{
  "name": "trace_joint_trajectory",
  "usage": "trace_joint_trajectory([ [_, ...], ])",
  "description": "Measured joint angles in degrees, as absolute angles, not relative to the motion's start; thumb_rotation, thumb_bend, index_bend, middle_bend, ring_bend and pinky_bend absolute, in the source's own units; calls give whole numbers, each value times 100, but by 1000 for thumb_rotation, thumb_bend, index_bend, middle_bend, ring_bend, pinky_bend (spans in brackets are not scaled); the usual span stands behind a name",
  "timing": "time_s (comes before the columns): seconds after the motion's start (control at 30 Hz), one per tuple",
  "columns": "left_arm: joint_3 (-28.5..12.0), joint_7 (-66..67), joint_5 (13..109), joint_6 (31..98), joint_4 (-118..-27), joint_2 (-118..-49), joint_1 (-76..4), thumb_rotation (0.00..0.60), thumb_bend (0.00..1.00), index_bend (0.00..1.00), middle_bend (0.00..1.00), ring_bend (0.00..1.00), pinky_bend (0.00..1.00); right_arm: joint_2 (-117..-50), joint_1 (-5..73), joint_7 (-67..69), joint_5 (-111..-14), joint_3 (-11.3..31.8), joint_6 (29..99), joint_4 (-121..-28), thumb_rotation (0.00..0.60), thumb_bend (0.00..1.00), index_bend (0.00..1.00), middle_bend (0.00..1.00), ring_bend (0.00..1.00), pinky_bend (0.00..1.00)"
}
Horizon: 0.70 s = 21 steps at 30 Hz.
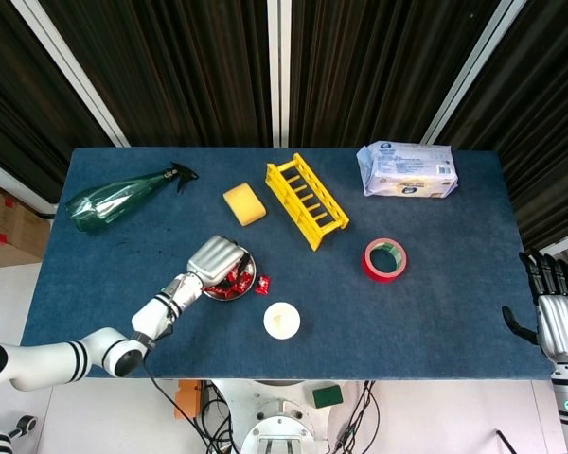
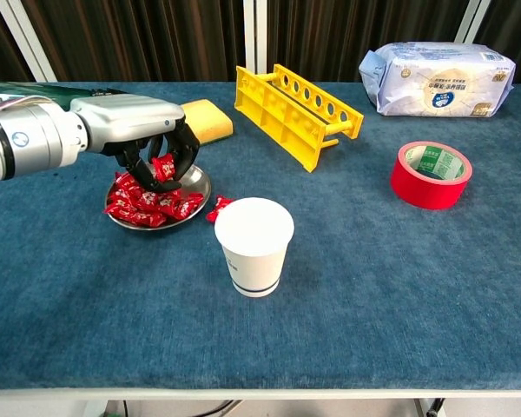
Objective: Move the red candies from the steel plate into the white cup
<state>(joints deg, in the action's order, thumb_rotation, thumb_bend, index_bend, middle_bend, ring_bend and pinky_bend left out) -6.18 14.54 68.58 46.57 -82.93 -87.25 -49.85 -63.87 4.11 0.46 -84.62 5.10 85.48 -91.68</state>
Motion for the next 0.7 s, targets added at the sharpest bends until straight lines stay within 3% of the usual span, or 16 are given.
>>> trace_joint_trajectory([
  [0.33, -738, 1578, 6720, 4652, -9150, -8223, -5024, 600, 345, 694, 673, 454, 503, -6381, 437, 63, -8440, 509, 8484, -9158, 600, 301, 0, 0, 0, 0],
  [0.7, -758, 2269, 6153, 4825, -10765, -7649, -5100, 600, 347, 693, 668, 454, 509, -6347, 398, 137, -8537, 480, 8585, -9175, 600, 301, 0, 0, 0, 0],
])
